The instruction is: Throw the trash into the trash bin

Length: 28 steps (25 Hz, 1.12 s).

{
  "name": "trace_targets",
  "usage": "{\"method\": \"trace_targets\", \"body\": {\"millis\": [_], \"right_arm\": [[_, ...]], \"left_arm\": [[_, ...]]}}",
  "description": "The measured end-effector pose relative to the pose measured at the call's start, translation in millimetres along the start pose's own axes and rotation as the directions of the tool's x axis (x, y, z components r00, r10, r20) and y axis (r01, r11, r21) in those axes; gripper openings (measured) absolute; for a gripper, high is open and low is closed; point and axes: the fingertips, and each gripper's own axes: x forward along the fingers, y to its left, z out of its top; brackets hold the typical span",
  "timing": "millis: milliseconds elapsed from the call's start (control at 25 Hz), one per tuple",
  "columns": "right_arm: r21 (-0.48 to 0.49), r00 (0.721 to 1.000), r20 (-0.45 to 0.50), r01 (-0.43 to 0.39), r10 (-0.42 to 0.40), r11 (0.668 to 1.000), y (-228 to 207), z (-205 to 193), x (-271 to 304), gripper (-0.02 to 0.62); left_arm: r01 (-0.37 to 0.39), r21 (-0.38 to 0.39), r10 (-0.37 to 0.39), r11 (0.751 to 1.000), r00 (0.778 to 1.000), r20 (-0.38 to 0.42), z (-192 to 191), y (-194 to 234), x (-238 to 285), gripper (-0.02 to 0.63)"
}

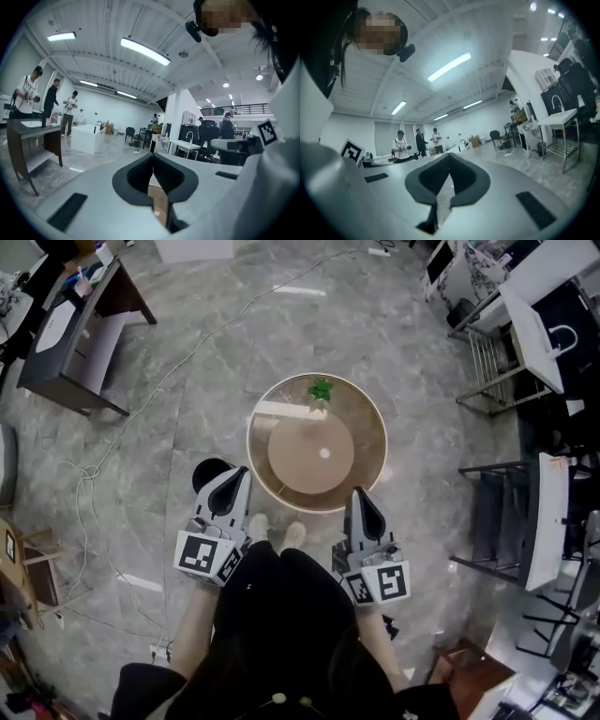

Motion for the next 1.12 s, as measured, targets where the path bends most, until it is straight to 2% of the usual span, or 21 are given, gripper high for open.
{"method": "trace_targets", "body": {"millis": [160,440,1120], "right_arm": [[-0.053,0.995,0.067,0.075,-0.071,0.996,-18.9,36.0,-17.8,0.003],[-0.057,0.982,0.123,0.154,-0.146,0.986,-35.7,66.7,-45.5,0.003],[-0.08,0.979,0.118,0.177,-0.167,0.981,-27.1,72.4,-48.9,0.003]], "left_arm": [[0.031,0.045,-0.034,0.999,0.997,0.074,29.5,-12.1,-4.2,0.006],[0.045,0.071,-0.053,0.996,0.992,0.119,50.6,-18.2,-13.3,0.006],[0.055,0.052,-0.061,0.997,0.989,0.135,52.0,-11.6,-15.5,0.006]]}}
